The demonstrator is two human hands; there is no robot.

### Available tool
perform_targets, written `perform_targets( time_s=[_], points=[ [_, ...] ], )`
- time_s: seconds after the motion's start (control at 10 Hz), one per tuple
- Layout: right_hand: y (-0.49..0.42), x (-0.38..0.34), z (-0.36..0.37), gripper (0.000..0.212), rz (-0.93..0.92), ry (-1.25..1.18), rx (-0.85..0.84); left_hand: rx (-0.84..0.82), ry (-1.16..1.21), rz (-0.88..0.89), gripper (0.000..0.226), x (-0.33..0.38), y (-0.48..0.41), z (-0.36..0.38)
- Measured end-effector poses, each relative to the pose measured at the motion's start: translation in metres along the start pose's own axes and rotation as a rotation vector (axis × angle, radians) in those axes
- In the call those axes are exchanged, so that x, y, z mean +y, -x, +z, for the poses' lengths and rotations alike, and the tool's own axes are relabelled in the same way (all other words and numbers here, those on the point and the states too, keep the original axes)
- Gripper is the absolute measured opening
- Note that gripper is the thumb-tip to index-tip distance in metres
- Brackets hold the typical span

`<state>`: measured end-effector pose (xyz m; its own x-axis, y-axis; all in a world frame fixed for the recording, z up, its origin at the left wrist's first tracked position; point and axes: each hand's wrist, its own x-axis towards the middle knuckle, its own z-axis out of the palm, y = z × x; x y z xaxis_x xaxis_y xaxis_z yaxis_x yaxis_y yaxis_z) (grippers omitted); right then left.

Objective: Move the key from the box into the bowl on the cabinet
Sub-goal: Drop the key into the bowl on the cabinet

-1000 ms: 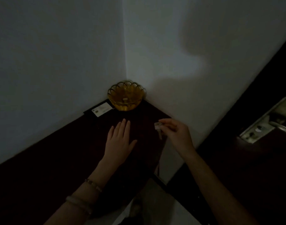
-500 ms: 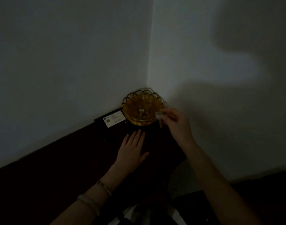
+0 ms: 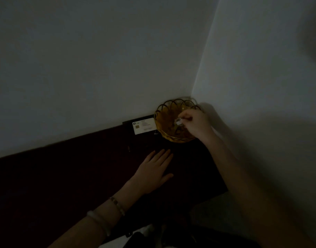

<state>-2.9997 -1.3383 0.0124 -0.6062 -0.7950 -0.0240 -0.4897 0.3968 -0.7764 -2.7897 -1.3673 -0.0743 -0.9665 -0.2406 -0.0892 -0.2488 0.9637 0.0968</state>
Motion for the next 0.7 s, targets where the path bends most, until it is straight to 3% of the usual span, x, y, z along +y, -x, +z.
perform_targets(
  time_s=[0.1,0.4,0.6,0.7],
  points=[
    [-0.008,0.002,0.003,0.011,0.004,0.144,-0.125,0.004,0.018,-0.012,0.066,0.001,0.001,0.000],
    [-0.010,0.000,0.004,0.015,-0.044,0.325,-0.168,0.006,0.040,-0.027,0.066,0.003,0.001,-0.003],
    [-0.003,-0.007,-0.003,0.026,-0.081,0.372,-0.156,-0.009,0.054,-0.036,0.067,0.004,0.001,-0.006],
    [0.010,-0.012,-0.009,0.030,-0.131,0.355,-0.067,-0.005,0.063,-0.074,0.069,0.003,0.003,-0.012]
  ],
)
